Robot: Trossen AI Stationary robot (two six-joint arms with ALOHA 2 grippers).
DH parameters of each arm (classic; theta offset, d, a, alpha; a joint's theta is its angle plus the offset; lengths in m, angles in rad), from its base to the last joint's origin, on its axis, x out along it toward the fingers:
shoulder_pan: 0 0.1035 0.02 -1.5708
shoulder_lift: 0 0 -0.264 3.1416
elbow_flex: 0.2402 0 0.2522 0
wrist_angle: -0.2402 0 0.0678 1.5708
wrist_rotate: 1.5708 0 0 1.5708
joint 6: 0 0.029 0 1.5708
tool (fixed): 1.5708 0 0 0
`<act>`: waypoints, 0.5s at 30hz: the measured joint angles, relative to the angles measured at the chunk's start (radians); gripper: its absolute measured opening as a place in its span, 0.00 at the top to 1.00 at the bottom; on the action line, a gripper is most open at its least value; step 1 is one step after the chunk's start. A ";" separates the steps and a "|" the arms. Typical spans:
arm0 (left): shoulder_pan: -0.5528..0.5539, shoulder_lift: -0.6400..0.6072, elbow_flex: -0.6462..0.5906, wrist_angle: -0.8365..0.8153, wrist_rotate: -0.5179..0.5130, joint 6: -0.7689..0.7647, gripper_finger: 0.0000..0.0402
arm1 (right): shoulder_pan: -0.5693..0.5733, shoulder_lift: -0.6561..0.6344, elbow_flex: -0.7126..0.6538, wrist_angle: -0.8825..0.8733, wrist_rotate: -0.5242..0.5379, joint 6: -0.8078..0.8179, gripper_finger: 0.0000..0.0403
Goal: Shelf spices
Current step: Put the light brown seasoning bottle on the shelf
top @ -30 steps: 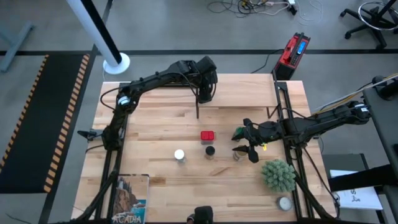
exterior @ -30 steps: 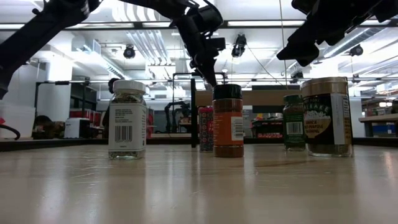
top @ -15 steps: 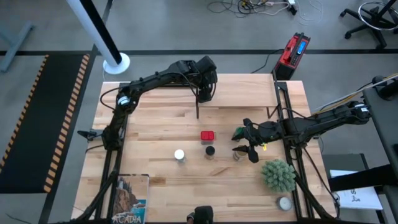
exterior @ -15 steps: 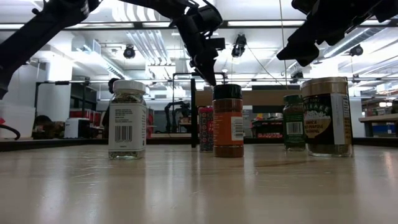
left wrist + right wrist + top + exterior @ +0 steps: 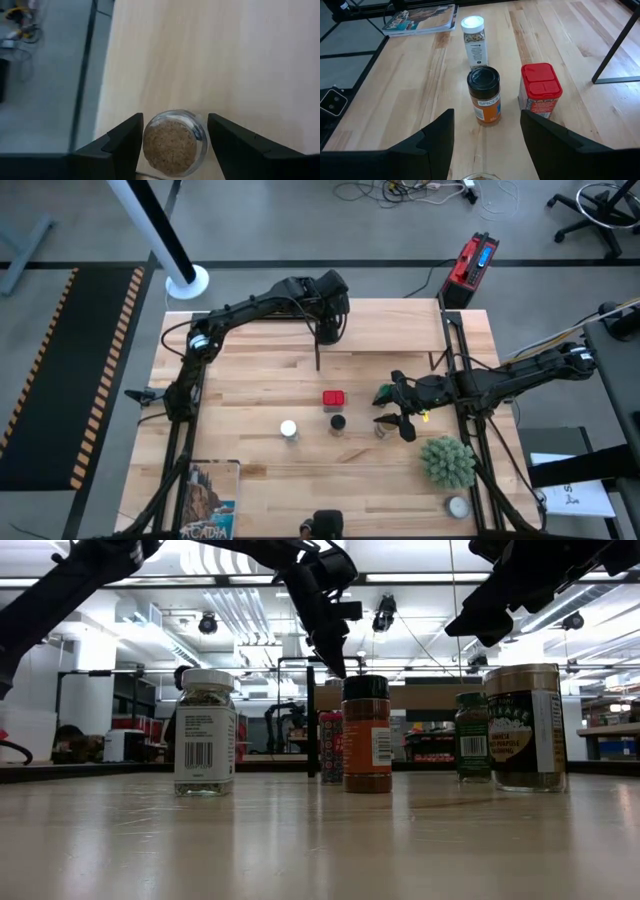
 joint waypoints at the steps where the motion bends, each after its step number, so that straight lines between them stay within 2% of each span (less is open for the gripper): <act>1: 0.000 0.000 0.000 -0.003 -0.008 0.013 0.48 | 0.000 0.000 0.000 0.000 0.000 0.000 0.49; 10: 0.000 0.000 0.000 -0.008 -0.008 0.032 0.46 | 0.000 0.000 0.000 0.000 0.000 -0.001 0.49; 15: 0.000 0.000 0.000 -0.009 -0.008 0.031 0.49 | 0.000 0.000 0.000 0.000 0.000 -0.001 0.49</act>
